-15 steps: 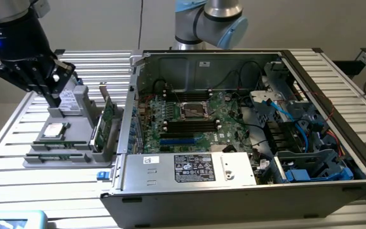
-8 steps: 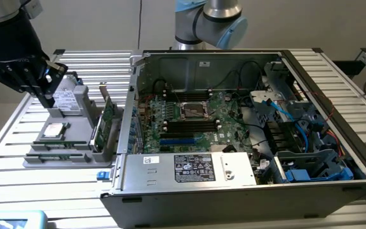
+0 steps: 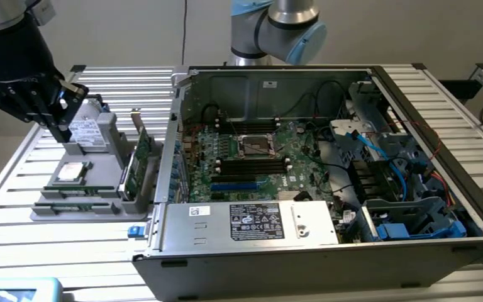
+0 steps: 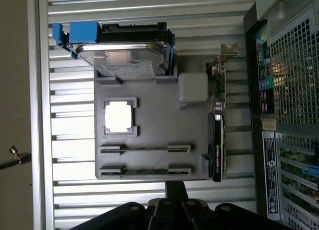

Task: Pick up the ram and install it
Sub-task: 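Reach for the ram, then pick up the ram and move it above insertion slot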

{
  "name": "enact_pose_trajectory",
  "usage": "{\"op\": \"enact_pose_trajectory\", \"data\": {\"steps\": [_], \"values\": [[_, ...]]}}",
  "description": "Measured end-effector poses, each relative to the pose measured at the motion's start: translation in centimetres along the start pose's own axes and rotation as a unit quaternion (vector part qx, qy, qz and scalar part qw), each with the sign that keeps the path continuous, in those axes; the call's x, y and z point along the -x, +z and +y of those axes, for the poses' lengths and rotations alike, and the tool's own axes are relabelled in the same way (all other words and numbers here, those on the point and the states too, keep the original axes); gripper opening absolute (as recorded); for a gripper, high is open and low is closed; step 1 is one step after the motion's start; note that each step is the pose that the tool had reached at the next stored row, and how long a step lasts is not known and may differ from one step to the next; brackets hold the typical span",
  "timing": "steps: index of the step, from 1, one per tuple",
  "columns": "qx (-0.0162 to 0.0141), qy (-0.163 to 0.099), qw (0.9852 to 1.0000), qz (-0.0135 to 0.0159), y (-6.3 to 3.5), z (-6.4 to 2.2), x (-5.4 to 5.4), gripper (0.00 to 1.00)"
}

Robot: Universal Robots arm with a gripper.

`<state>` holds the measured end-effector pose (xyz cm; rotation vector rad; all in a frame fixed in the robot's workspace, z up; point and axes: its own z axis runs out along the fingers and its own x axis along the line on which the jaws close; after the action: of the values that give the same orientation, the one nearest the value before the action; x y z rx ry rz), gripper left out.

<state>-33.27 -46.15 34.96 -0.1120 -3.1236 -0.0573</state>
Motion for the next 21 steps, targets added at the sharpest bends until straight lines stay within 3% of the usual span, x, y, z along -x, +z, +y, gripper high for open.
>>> {"op": "enact_pose_trajectory", "data": {"steps": [4, 14, 21], "values": [[0.0000, 0.000, 1.0000, 0.0000, 0.05, 0.07, -0.1, 0.11], [0.0001, 0.000, 1.0000, -0.0001, 0.70, 0.16, -1.6, 0.11], [-0.0001, -0.003, 1.0000, 0.0001, 0.78, 0.16, -1.7, 0.11]]}}
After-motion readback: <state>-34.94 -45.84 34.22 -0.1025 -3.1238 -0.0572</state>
